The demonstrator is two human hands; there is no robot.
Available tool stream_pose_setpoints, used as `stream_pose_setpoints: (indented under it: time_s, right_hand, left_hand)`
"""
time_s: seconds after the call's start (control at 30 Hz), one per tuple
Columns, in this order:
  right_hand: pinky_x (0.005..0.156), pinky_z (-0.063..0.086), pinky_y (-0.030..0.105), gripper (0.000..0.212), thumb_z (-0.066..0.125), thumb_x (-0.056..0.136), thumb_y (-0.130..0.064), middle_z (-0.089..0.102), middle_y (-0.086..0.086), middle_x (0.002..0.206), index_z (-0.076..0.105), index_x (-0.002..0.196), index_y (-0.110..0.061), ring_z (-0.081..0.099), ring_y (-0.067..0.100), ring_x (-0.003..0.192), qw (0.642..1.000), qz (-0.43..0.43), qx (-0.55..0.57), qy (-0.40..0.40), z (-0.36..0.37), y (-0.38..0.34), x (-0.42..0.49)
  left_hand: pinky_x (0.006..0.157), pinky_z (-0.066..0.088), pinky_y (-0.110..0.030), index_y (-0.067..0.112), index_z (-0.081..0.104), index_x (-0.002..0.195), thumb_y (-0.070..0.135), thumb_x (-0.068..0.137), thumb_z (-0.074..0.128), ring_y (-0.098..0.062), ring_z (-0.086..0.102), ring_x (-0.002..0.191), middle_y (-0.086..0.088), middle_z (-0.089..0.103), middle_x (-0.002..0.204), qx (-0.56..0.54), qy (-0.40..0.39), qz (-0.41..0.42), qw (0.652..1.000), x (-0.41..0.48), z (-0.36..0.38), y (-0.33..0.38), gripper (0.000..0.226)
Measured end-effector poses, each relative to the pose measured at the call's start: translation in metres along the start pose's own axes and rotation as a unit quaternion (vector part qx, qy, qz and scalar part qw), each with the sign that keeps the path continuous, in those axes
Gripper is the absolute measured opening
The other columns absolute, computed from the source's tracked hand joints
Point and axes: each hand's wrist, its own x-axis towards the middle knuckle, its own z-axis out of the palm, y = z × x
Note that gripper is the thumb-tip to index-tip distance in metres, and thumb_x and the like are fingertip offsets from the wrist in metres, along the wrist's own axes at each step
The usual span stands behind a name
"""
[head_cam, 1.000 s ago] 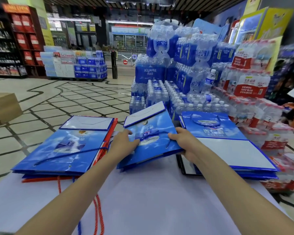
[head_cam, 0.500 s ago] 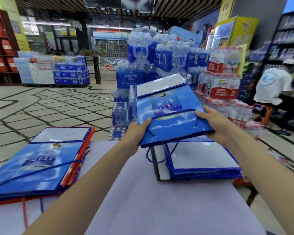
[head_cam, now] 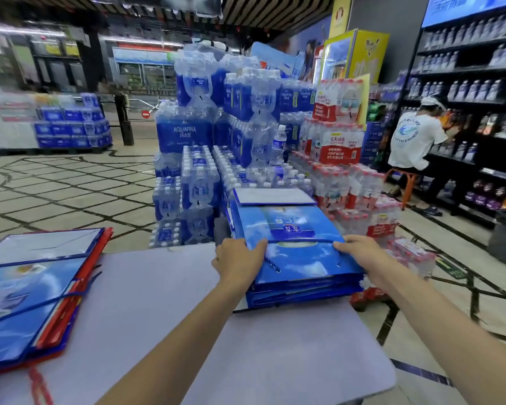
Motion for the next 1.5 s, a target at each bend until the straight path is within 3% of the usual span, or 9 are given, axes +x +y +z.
stream_pose_setpoints:
  time_s: [0.27,0.37,0.63,0.77,0.87,1.0,1.13,1.3,1.5]
  right_hand:
    - [0.063,0.040,0.026,0.032,0.055,0.100,-0.024,0.060,0.002,0.117,0.056,0.129,-0.010,0.058,0.017,0.093,0.999,-0.030,-0.029,0.033,0.018,0.020,-0.010]
    - [0.062,0.041,0.025,0.032,0.053,0.100,-0.022,0.062,-0.005,0.102,0.058,0.131,-0.014,0.058,0.014,0.085,0.999,-0.012,-0.024,0.021,0.020,0.020,-0.012]
    - [0.079,0.049,0.035,0.029,0.049,0.100,-0.013,0.068,-0.003,0.107,0.063,0.124,-0.022,0.065,0.022,0.098,0.999,-0.004,0.029,-0.014,0.013,0.030,-0.007]
    - [0.087,0.050,0.038,0.026,0.052,0.100,-0.021,0.069,-0.002,0.105,0.064,0.123,-0.022,0.065,0.022,0.097,1.000,-0.015,-0.006,-0.019,0.013,0.030,-0.008]
    - [0.070,0.046,0.029,0.024,0.057,0.097,-0.034,0.067,0.002,0.103,0.068,0.110,-0.018,0.062,0.015,0.086,0.986,-0.059,-0.154,0.009,0.010,0.010,-0.015]
    - [0.094,0.045,0.037,0.052,0.062,0.091,-0.049,0.063,0.005,0.128,0.063,0.127,-0.012,0.057,0.024,0.117,0.941,-0.208,-0.223,0.146,0.027,-0.028,-0.037]
    - [0.104,0.042,0.038,0.052,0.063,0.091,-0.047,0.062,0.004,0.130,0.061,0.129,-0.011,0.054,0.021,0.121,0.925,-0.308,-0.210,0.069,0.097,-0.064,-0.064]
    - [0.068,0.036,0.031,0.029,0.062,0.090,-0.046,0.057,-0.005,0.083,0.059,0.084,-0.018,0.056,0.021,0.085,0.906,-0.369,-0.206,0.008,0.216,-0.100,-0.102]
    - [0.089,0.049,0.034,0.036,0.057,0.093,-0.041,0.066,0.004,0.115,0.065,0.116,-0.014,0.060,0.022,0.106,0.905,-0.378,-0.164,-0.105,0.337,-0.112,-0.154]
  left_hand:
    - [0.081,0.047,-0.030,0.022,0.040,0.117,0.032,0.091,0.063,-0.016,0.057,0.096,0.008,0.053,0.105,-0.258,-0.047,-0.033,0.964,-0.019,0.016,-0.014,0.036]
    - [0.088,0.051,-0.034,0.022,0.046,0.125,0.026,0.094,0.056,-0.018,0.061,0.100,0.003,0.060,0.116,-0.303,-0.064,-0.040,0.950,-0.019,0.018,-0.016,0.033]
    - [0.097,0.048,-0.042,0.025,0.036,0.143,0.039,0.096,0.051,-0.028,0.056,0.113,-0.005,0.054,0.133,-0.230,-0.087,-0.072,0.967,-0.017,0.018,-0.016,0.052]
    - [0.091,0.048,-0.036,0.022,0.044,0.135,0.034,0.096,0.052,-0.024,0.057,0.105,-0.005,0.058,0.126,-0.215,-0.095,-0.054,0.971,-0.015,0.013,-0.015,0.042]
    - [0.091,0.052,-0.038,0.020,0.050,0.125,0.038,0.090,0.063,-0.021,0.062,0.103,-0.001,0.062,0.122,-0.246,-0.121,-0.050,0.960,-0.010,0.002,-0.014,0.041]
    - [0.083,0.045,-0.029,0.023,0.044,0.108,0.047,0.092,0.059,-0.015,0.054,0.096,0.008,0.053,0.105,-0.206,-0.138,-0.024,0.969,-0.003,-0.035,-0.012,0.033]
    - [0.093,0.048,-0.035,0.019,0.058,0.116,0.043,0.096,0.054,-0.015,0.057,0.102,0.006,0.059,0.110,-0.097,-0.069,0.037,0.992,0.003,-0.094,-0.032,0.031]
    - [0.082,0.047,-0.029,0.018,0.064,0.114,0.027,0.095,0.054,-0.014,0.060,0.101,0.004,0.064,0.107,-0.036,0.026,0.034,0.998,-0.004,-0.182,-0.090,0.023]
    - [0.071,0.045,-0.025,0.019,0.063,0.094,0.020,0.091,0.058,-0.022,0.062,0.085,0.003,0.064,0.087,-0.008,0.137,-0.047,0.989,-0.015,-0.270,-0.192,0.005]
